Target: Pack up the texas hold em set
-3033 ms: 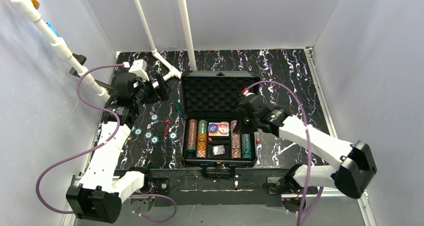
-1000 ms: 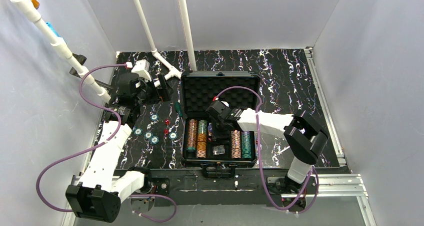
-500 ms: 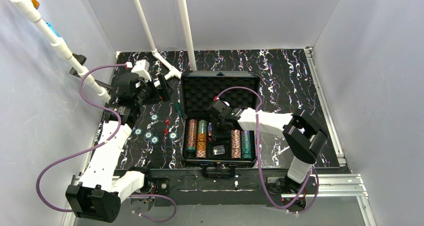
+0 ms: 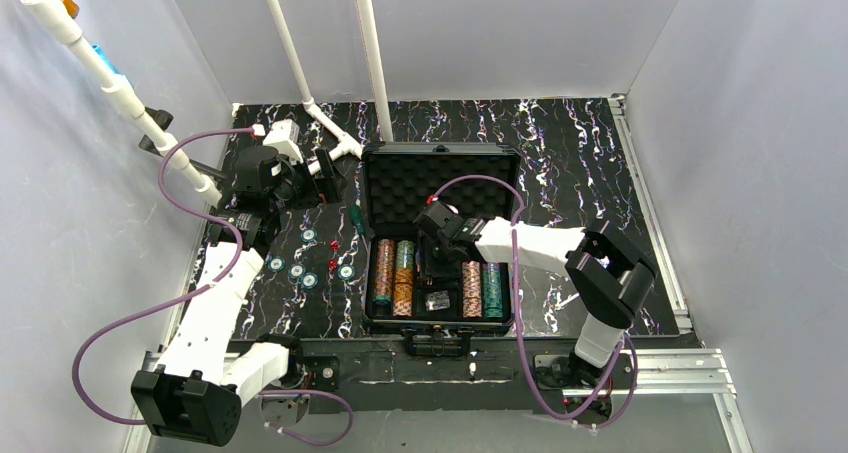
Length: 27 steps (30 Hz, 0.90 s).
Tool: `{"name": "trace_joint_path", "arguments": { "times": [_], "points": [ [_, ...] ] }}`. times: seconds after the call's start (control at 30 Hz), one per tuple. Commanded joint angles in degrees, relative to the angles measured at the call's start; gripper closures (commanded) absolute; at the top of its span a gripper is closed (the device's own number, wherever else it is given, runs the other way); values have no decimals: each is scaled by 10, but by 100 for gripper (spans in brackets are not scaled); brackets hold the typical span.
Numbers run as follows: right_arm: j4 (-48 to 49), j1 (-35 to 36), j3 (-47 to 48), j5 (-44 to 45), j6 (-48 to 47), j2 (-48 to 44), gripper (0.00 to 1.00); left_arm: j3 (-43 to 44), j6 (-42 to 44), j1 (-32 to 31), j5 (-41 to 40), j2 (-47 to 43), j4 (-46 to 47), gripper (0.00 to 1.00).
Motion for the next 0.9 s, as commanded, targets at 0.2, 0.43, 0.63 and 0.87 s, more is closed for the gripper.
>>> {"name": "trace_joint_path", "arguments": {
  "times": [0.2,0.43,0.63,0.87],
  "points": [
    [-1,-1,-13,25,-7,-27,68,1,3,-3,0,-2,-2,0],
    [-7,-1,8,-12,-25,-12,80,0,3,-3,-1,0,-2,0],
    [-52,-19,46,-59,-31,5,99,0,3,-5,0,2,-2,1],
    [-113,-51,86,-135,-46,43,99,1,4,-5,0,5,-2,1]
  ]
}}
